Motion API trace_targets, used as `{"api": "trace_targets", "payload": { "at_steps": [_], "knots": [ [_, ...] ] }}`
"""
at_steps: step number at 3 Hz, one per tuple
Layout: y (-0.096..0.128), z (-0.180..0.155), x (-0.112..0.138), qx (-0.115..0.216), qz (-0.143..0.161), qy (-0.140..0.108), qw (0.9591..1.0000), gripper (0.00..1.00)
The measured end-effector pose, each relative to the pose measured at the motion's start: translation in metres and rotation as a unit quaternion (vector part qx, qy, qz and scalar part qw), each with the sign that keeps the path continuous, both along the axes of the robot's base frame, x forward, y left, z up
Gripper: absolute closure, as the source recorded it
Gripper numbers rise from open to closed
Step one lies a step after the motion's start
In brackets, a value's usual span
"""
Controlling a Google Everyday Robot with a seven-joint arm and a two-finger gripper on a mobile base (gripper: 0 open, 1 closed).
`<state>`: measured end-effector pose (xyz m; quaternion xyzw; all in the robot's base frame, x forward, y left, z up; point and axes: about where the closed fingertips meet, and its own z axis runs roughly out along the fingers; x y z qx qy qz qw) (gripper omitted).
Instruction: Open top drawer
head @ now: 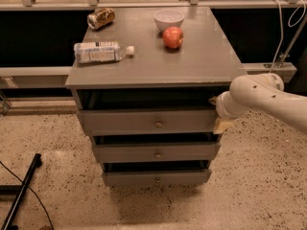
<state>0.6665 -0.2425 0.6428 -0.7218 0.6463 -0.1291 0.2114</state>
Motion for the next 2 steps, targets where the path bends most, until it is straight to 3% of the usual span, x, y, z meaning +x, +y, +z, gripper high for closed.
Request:
{"api": "trace_targets", "payload": {
  "at_steps": [2],
  "knots": [
    [0.0022, -0.0085, 0.0087, 0.029, -0.009, 0.003, 0.9995, 0.5]
  ]
}}
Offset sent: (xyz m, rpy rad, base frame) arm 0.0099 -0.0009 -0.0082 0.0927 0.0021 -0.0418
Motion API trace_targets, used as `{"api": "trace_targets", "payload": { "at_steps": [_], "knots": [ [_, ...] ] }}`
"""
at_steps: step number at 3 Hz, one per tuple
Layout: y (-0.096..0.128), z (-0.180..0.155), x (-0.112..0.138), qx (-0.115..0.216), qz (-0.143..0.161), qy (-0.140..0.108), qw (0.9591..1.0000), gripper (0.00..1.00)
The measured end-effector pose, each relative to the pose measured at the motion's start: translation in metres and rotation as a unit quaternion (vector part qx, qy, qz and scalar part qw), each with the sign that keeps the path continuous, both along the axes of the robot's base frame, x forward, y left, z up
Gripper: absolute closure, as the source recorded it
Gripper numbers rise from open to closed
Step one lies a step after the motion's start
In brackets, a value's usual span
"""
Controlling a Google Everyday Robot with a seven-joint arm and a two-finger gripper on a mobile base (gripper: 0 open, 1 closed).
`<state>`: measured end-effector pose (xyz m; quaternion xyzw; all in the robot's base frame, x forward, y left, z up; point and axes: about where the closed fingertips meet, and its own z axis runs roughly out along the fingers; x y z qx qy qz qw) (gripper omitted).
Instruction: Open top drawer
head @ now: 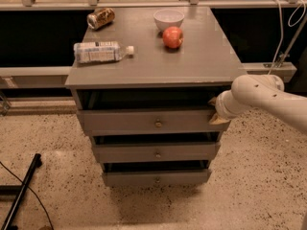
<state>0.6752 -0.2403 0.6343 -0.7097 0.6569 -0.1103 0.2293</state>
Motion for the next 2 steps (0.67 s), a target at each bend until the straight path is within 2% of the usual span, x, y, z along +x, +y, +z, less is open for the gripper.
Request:
{"api": "trace_targets", "payload": {
  "at_steps": [1, 2],
  "knots": [
    [0.002, 0.0, -0.009, 0.018, -0.007, 0.0, 0.9998, 0.52],
    [0.009, -0.001, -0.029, 0.038, -0.009, 0.008, 0.9992, 0.48]
  ]
}}
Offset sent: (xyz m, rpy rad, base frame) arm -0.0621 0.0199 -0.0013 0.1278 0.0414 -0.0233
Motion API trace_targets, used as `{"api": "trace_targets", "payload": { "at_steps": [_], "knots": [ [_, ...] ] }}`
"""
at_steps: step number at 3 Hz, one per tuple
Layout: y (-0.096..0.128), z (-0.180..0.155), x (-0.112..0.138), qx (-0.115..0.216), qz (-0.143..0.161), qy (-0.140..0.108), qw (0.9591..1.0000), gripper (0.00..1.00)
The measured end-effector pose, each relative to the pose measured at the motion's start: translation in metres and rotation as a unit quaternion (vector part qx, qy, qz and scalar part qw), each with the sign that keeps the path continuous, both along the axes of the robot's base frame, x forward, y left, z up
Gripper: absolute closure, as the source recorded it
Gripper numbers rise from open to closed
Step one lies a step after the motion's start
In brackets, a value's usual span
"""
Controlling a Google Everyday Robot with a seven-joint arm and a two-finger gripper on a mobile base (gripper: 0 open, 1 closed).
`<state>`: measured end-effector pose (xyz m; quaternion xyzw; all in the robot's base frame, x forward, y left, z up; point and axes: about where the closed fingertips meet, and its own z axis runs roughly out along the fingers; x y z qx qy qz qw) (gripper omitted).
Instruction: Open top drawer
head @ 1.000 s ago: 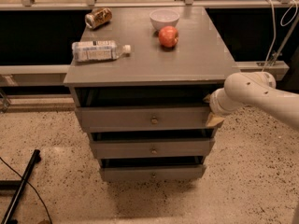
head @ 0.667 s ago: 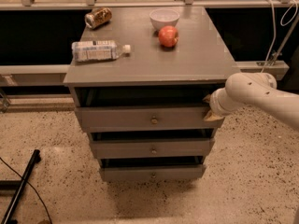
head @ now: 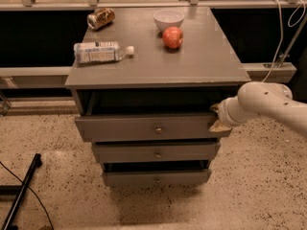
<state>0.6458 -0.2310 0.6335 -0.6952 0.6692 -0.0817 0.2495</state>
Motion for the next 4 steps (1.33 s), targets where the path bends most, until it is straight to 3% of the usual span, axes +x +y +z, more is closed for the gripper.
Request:
{"api": "trace_targets", "payload": {
  "at_steps": [1, 2, 3, 4],
  "knots": [
    [0.009, 0.0, -0.016, 0.009, 0.004, 0.011, 0.9999, 0.47],
    [0.008, 0.002, -0.016, 0.009, 0.004, 0.011, 0.9999, 0.44],
    [0.024, 0.004, -0.046, 0.029, 0.005, 0.028, 0.9992, 0.31],
    [0.026, 0.0, -0.048, 0.029, 0.008, 0.031, 0.9991, 0.03]
  ]
}}
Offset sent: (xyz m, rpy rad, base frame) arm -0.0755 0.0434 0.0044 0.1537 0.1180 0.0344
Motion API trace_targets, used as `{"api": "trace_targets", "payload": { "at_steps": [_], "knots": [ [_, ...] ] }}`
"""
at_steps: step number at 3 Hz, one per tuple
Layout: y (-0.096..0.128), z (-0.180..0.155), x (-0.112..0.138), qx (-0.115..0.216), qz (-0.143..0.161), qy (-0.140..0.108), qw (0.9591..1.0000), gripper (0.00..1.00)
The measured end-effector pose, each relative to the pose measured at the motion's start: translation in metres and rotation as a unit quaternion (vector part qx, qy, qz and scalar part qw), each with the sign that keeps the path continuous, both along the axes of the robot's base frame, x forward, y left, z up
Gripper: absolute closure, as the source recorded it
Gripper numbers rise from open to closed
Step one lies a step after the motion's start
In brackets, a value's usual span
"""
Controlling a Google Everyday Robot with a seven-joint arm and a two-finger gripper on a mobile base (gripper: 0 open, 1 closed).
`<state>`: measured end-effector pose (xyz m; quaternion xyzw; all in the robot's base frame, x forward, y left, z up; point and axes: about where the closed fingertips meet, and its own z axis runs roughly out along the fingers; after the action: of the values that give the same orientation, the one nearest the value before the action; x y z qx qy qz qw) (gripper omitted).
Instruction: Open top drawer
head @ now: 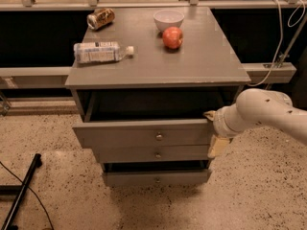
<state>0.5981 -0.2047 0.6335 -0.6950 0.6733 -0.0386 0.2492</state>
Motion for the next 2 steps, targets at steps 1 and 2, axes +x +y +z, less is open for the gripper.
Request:
{"api": "trace_targets", "payload": {
  "at_steps": [1, 2],
  "knots": [
    [0.0, 0.0, 0.0, 0.0, 0.0, 0.0, 1.0, 0.0],
    [0.0087, 0.003, 0.0014, 0.011, 0.021, 0.014, 0.9996, 0.03]
  ]
}}
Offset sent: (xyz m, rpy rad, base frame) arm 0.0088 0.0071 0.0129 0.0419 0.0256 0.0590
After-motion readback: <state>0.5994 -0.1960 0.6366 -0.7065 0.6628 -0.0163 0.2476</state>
